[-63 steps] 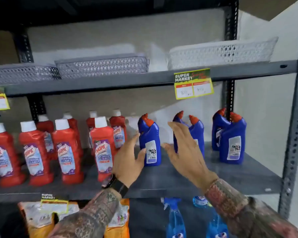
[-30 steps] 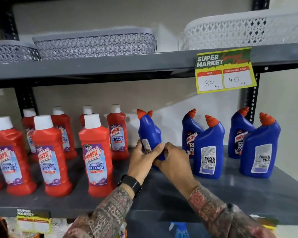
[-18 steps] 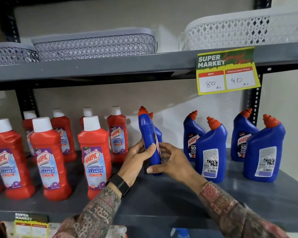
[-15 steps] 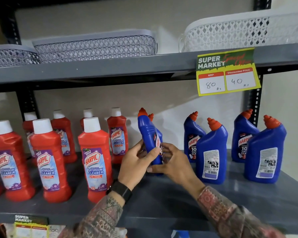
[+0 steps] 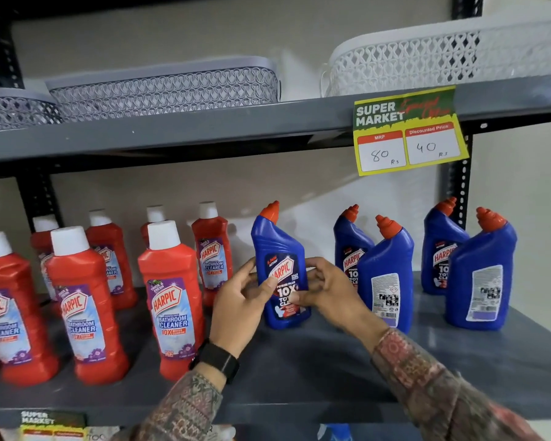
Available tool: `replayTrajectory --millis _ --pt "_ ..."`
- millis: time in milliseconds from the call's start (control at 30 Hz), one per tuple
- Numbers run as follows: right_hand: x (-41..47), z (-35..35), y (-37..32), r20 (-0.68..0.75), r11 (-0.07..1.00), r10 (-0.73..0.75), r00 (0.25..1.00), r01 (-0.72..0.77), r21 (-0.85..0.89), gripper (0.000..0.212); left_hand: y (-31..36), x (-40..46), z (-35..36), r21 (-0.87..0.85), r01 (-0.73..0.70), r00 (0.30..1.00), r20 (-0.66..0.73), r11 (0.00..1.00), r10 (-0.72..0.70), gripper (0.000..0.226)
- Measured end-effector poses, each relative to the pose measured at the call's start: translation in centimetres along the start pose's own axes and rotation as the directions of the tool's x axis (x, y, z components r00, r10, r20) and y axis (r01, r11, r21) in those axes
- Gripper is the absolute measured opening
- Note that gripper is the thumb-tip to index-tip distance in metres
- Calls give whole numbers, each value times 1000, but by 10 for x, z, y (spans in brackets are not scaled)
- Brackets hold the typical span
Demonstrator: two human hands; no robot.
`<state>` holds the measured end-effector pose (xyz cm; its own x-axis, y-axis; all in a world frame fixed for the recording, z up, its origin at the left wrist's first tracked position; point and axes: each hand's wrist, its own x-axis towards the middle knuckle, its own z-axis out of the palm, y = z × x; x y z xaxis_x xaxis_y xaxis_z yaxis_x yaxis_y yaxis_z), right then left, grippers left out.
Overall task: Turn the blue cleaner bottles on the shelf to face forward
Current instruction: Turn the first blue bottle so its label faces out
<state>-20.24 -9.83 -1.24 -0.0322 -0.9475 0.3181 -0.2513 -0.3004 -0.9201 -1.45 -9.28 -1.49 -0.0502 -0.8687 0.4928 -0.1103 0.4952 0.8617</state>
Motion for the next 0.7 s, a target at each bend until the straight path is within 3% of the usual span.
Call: replayTrajectory --millis 100,267,533,700 --pt "-4 11 6 -67 992 8 998 -16 -122 60 -10 -1 2 168 -4 1000 27 986 -1 51" --pt "-13 19 12 -114 948 -3 993 -34 -316 57 -21 -2 7 162 96 992 69 982 -109 61" --pt "-28 15 12 -131 950 31 991 -70 -303 67 -19 -5 7 204 132 980 123 970 -159 64" --pt "-69 -15 5 -266 938 -152 952 54 -342 59 -12 -37 8 283 85 994 -93 955 -61 80"
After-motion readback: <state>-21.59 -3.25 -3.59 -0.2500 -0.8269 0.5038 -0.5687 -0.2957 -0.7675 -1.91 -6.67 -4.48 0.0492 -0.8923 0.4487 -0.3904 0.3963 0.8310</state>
